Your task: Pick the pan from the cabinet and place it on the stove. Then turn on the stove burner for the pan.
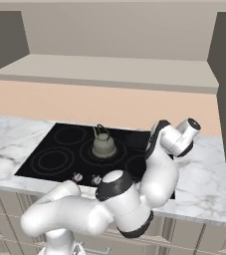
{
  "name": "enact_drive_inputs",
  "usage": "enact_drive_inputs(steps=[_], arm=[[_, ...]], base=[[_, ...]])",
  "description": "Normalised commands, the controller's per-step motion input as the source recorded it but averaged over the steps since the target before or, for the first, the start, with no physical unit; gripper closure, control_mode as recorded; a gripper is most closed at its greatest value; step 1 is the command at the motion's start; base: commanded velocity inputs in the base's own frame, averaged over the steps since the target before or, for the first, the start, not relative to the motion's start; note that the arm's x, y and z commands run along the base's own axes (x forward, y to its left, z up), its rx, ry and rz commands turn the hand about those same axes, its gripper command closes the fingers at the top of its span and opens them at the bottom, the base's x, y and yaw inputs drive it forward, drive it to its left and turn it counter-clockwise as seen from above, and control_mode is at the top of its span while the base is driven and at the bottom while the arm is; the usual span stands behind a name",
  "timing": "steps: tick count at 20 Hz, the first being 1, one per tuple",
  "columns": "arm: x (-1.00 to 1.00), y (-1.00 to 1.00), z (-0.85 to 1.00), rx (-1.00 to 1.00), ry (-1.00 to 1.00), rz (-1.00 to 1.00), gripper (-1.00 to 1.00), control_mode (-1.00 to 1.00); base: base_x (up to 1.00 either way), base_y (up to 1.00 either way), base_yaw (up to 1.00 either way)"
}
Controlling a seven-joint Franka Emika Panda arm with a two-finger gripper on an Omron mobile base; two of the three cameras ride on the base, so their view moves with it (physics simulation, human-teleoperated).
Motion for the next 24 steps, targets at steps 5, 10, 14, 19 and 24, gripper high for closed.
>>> enact_drive_inputs(steps=[5, 10, 14, 19, 24], arm=[[0.24, 0.0, -0.34, 0.0, 0.01, 0.0, 1.0, -1.0], [0.25, -0.01, -0.34, 0.0, 0.01, 0.0, 1.0, -1.0], [0.1, -0.07, -0.29, 0.0, 0.0, 0.0, 1.0, -1.0], [0.0, 0.0, -0.18, 0.0, 0.01, 0.0, 1.0, -1.0], [0.0, 0.0, -0.18, 0.0, 0.02, 0.0, -1.0, -1.0]], base=[[0.0, 0.0, 0.0], [0.0, 0.0, 0.0], [0.0, 0.0, 0.0], [0.0, 0.0, 0.0], [0.0, 0.0, 0.0]])
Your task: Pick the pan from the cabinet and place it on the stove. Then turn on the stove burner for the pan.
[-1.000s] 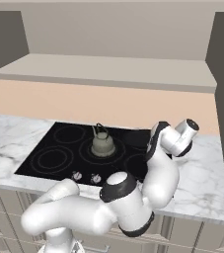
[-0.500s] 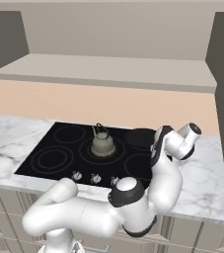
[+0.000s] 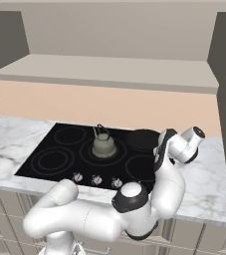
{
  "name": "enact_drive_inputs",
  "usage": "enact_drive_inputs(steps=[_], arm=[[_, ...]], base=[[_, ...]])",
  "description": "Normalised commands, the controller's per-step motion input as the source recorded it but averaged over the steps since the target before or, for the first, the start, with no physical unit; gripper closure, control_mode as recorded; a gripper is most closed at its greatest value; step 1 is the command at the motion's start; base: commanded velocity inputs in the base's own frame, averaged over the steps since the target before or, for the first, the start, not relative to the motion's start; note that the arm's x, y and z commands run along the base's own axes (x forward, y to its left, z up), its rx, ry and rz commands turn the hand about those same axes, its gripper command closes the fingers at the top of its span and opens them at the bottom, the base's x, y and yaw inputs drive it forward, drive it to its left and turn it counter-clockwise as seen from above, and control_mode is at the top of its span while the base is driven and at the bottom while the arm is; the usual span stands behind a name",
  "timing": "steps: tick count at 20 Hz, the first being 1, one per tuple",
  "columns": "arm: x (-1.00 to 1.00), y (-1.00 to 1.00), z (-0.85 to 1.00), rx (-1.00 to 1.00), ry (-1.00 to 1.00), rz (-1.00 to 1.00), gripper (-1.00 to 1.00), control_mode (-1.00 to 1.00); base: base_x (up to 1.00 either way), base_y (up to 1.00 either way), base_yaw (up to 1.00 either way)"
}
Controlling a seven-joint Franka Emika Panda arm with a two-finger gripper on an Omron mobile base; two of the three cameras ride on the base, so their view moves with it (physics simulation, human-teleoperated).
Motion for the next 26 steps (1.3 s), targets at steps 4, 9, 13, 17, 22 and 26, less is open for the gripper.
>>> enact_drive_inputs(steps=[4, 9, 13, 17, 22, 26], arm=[[0.01, 0.0, -0.09, 0.0, 0.02, 0.0, -1.0, -1.0], [0.0, 0.0, 0.0, 0.0, 0.0, 0.0, -1.0, -1.0], [0.0, 0.0, 0.04, 0.0, 0.0, 0.0, -1.0, -1.0], [-0.15, 0.0, 0.16, 0.0, 0.0, -0.01, -1.0, -1.0], [-0.2, 0.02, 0.24, -0.02, 0.0, -0.04, -1.0, -1.0], [-0.2, 0.11, 0.23, -0.04, 0.0, -0.05, -1.0, -1.0]], base=[[0.0, 0.0, 0.0], [0.0, 0.0, 0.0], [0.0, 0.0, 0.0], [0.0, 0.0, 0.0], [0.0, 0.0, 0.0], [0.0, 0.0, 0.0]])
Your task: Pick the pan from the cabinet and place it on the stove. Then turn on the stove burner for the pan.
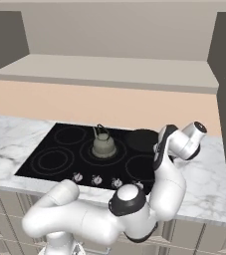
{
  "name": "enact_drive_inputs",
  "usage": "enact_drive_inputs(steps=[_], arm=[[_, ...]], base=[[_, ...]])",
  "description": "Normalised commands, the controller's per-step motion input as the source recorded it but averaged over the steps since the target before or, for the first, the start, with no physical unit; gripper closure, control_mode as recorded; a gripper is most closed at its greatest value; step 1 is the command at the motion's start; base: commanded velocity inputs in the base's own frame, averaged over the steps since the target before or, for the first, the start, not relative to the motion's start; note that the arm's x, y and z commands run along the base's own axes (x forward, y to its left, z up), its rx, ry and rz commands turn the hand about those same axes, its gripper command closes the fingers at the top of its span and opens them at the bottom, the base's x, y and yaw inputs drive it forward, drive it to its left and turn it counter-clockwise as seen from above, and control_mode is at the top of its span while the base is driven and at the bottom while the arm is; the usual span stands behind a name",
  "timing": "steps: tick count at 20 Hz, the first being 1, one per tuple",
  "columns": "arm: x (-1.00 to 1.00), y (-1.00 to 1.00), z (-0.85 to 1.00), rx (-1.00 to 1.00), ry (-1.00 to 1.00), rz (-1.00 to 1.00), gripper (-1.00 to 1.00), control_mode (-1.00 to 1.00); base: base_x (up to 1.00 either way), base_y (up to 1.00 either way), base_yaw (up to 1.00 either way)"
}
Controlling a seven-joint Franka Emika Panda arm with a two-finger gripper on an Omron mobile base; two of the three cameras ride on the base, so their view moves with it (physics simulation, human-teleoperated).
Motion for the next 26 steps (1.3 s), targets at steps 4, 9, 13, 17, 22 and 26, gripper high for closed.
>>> enact_drive_inputs(steps=[4, 9, 13, 17, 22, 26], arm=[[-0.2, 0.2, 0.16, -0.05, 0.0, -0.07, -1.0, -1.0], [-0.27, 0.26, 0.04, -0.05, 0.02, -0.1, -1.0, -1.0], [-0.42, 0.23, 0.0, -0.04, 0.05, -0.13, -1.0, -1.0], [-0.52, 0.25, 0.0, -0.05, 0.07, -0.16, -1.0, -1.0], [-0.48, 0.25, 0.0, -0.09, 0.06, -0.18, -1.0, -1.0], [-0.39, 0.35, 0.0, -0.12, 0.09, -0.17, -1.0, -1.0]], base=[[0.0, 0.0, 0.0], [0.0, 0.0, 0.0], [0.0, 0.0, 0.0], [0.0, 0.0, 0.0], [0.0, 0.0, 0.0], [0.0, 0.0, 0.0]])
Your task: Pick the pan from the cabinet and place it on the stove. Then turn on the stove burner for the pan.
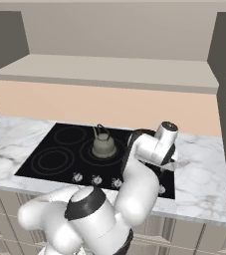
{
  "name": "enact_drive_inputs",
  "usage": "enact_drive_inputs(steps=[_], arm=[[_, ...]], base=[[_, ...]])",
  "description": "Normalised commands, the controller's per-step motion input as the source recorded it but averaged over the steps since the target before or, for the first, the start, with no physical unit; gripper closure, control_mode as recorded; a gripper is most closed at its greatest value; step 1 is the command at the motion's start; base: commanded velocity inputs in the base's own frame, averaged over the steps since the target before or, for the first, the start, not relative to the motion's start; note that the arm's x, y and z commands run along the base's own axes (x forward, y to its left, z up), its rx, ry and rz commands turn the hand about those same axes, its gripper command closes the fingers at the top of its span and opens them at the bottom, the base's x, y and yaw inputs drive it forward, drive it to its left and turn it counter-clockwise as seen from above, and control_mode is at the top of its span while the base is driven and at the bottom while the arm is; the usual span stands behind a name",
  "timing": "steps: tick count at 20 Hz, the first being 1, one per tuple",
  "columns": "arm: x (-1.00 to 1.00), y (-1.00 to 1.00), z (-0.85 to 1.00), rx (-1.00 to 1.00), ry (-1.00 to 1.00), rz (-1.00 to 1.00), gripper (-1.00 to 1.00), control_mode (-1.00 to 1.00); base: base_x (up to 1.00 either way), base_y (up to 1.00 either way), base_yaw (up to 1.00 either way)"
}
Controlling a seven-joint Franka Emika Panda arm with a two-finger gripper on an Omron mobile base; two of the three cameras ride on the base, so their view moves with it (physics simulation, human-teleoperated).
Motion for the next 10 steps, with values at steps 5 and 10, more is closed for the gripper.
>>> enact_drive_inputs(steps=[5, 10], arm=[[-0.23, 0.34, -0.05, -0.13, 0.12, -0.12, -1.0, -1.0], [-0.18, 0.25, -0.01, -0.09, 0.12, -0.08, -1.0, -1.0]], base=[[0.0, 0.0, 0.0], [0.0, 0.0, 0.0]])
